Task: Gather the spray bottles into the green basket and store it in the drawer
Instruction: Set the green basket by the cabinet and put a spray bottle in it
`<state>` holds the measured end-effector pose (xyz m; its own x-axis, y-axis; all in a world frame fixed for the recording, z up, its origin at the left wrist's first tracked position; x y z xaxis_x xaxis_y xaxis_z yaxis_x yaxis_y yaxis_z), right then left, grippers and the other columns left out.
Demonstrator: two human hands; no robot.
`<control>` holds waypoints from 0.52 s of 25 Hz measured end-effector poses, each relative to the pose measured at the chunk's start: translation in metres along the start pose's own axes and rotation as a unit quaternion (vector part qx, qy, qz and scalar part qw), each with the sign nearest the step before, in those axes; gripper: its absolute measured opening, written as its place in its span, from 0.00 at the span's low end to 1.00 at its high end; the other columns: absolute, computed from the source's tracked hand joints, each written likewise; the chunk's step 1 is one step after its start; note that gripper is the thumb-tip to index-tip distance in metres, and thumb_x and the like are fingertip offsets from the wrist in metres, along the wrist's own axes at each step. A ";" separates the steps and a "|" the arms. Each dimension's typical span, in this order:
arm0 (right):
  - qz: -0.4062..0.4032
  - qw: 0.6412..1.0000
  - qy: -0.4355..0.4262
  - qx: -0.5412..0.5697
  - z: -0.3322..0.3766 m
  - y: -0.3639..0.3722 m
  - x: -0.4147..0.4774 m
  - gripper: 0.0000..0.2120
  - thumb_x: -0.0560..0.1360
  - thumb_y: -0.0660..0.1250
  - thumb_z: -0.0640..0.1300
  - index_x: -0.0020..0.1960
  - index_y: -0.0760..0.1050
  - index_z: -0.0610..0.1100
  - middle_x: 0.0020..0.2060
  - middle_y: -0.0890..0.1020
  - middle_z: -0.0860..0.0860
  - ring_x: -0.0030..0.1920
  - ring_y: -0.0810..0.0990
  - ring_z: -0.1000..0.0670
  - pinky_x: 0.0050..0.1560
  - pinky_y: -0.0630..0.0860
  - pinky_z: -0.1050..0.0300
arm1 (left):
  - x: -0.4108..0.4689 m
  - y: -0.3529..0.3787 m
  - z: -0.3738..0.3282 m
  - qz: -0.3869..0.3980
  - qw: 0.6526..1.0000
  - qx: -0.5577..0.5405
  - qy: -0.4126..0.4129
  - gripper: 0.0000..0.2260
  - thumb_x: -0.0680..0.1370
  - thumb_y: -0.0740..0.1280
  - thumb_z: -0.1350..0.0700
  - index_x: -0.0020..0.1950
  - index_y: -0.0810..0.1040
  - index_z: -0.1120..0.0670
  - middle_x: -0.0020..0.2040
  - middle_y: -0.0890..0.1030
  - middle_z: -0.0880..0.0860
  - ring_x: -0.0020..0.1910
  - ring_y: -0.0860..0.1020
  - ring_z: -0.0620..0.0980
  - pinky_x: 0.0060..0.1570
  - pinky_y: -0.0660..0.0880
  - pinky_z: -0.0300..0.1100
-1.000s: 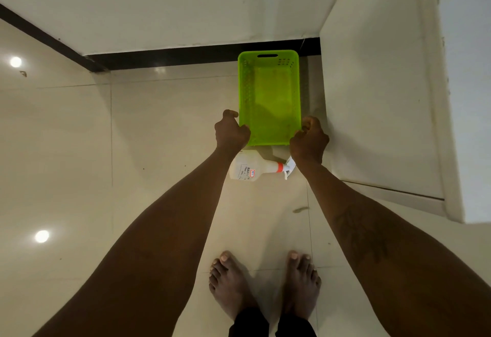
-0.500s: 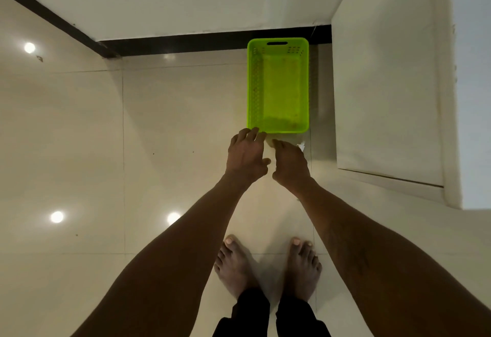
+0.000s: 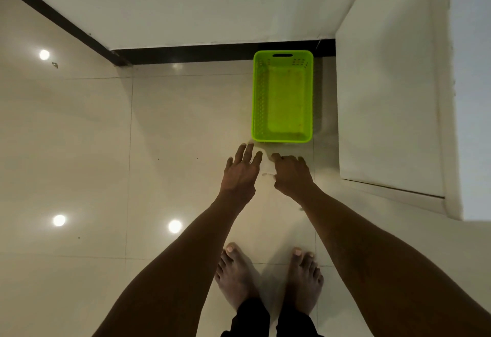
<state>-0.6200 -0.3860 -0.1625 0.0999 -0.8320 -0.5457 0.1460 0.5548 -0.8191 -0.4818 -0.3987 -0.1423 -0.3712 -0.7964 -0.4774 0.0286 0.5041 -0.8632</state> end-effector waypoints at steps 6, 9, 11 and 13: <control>0.029 0.999 0.021 -0.023 -0.001 0.017 0.002 0.19 0.68 0.72 0.47 0.57 0.72 0.46 0.48 0.81 0.49 0.52 0.80 0.45 0.57 0.71 0.49 | 0.001 0.013 0.004 0.027 0.998 0.058 -0.022 0.39 0.71 0.72 0.65 0.79 0.57 0.56 0.77 0.64 0.59 0.77 0.60 0.62 0.65 0.72 0.58; 0.014 0.999 0.007 0.041 0.001 0.003 -0.006 0.17 0.65 0.71 0.50 0.53 0.76 0.49 0.45 0.82 0.51 0.49 0.81 0.47 0.55 0.71 0.52 | -0.011 0.017 0.007 0.037 0.996 0.061 -0.047 0.40 0.69 0.73 0.64 0.78 0.59 0.56 0.74 0.68 0.59 0.74 0.64 0.61 0.69 0.68 0.58; -0.031 0.997 -0.023 0.064 0.004 -0.020 -0.018 0.17 0.65 0.71 0.50 0.53 0.78 0.50 0.43 0.83 0.52 0.48 0.81 0.47 0.54 0.73 0.54 | -0.022 0.008 0.007 0.037 0.996 0.056 -0.056 0.41 0.68 0.76 0.58 0.77 0.59 0.56 0.72 0.70 0.58 0.72 0.67 0.60 0.69 0.67 0.57; -0.062 0.993 -0.054 0.081 0.008 -0.047 -0.032 0.18 0.65 0.71 0.50 0.54 0.80 0.49 0.44 0.83 0.51 0.48 0.81 0.47 0.51 0.74 0.54 | -0.032 -0.008 0.004 0.028 0.997 0.028 -0.064 0.41 0.68 0.77 0.52 0.76 0.60 0.54 0.71 0.71 0.57 0.71 0.69 0.59 0.63 0.73 0.55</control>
<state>-0.6221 -0.3852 -0.1047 0.1751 -0.8939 -0.4126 0.3201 0.4480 -0.8348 -0.4668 -0.3788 -0.1209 -0.2466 -0.8057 -0.5386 0.0981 0.5321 -0.8410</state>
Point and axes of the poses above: each hand's wrist, its own x-axis towards the middle knuckle, its own y-axis out of the palm, z = x × y, the point moved 4 cm from there along x, towards the middle knuckle
